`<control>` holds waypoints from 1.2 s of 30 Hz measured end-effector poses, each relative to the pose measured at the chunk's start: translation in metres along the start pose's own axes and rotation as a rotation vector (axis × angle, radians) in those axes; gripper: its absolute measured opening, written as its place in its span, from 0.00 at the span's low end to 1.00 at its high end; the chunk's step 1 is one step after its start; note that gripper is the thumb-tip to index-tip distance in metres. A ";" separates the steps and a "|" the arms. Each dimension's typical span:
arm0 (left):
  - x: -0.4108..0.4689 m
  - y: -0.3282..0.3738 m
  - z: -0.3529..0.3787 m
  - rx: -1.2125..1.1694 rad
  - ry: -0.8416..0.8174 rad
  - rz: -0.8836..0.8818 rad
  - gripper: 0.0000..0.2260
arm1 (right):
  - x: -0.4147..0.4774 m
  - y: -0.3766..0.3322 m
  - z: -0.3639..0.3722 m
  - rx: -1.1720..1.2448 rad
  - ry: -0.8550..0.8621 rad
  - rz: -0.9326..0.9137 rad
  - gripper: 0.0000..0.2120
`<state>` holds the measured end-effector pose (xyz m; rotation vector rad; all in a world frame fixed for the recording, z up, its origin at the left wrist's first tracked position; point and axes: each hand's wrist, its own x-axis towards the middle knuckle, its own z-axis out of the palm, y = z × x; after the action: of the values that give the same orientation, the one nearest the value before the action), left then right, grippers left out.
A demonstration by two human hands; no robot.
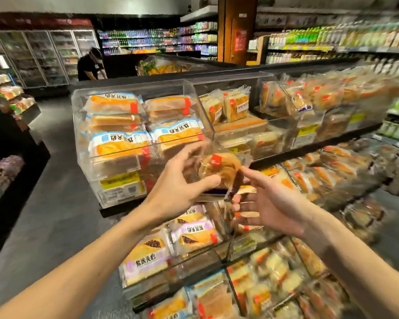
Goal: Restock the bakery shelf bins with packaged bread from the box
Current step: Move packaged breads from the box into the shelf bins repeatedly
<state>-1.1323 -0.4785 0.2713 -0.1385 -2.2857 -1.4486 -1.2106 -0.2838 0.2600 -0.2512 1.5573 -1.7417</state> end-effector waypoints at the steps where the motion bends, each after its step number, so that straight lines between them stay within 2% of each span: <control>1: 0.002 0.001 0.014 -0.056 0.010 -0.053 0.25 | -0.005 0.004 -0.013 -0.044 0.019 -0.028 0.27; 4: 0.004 0.006 0.064 -0.093 0.030 -0.150 0.22 | -0.022 0.015 -0.058 -0.140 0.074 -0.103 0.36; 6: 0.004 0.011 0.105 -0.201 0.034 -0.233 0.18 | -0.034 0.021 -0.092 -0.095 0.082 -0.124 0.36; 9: 0.005 0.011 0.174 -0.256 0.059 -0.315 0.16 | -0.053 0.031 -0.150 0.053 0.034 -0.127 0.32; 12: 0.002 0.014 0.240 -0.212 0.072 -0.387 0.25 | -0.074 0.041 -0.205 0.061 0.011 -0.127 0.26; 15: -0.005 0.018 0.295 -0.176 0.046 -0.444 0.32 | -0.092 0.057 -0.251 0.072 0.077 -0.081 0.22; 18: -0.006 0.027 0.346 -0.354 0.043 -0.551 0.29 | -0.102 0.059 -0.295 0.149 0.167 -0.082 0.24; 21: 0.005 0.032 0.387 -0.565 0.044 -0.671 0.32 | -0.100 0.054 -0.335 0.338 0.274 -0.059 0.20; 26: 0.043 0.034 0.452 -0.500 -0.070 -0.695 0.26 | -0.089 0.056 -0.389 0.454 0.314 -0.059 0.06; 28: 0.065 0.029 0.475 -0.480 -0.084 -0.664 0.26 | -0.083 0.055 -0.408 0.429 0.341 -0.086 0.10; 31: 0.101 0.018 0.507 -0.455 -0.051 -0.595 0.24 | -0.070 0.054 -0.442 0.377 0.377 -0.131 0.24; 33: 0.127 0.005 0.527 -0.387 -0.041 -0.553 0.27 | -0.061 0.051 -0.470 0.343 0.417 -0.131 0.26; 36: 0.167 -0.015 0.551 -0.343 -0.163 -0.527 0.30 | -0.052 0.041 -0.513 0.206 0.509 -0.099 0.29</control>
<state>-1.4534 -0.0230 0.1259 0.2782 -2.2804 -2.1616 -1.4696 0.1419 0.1204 0.2426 1.7116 -2.1410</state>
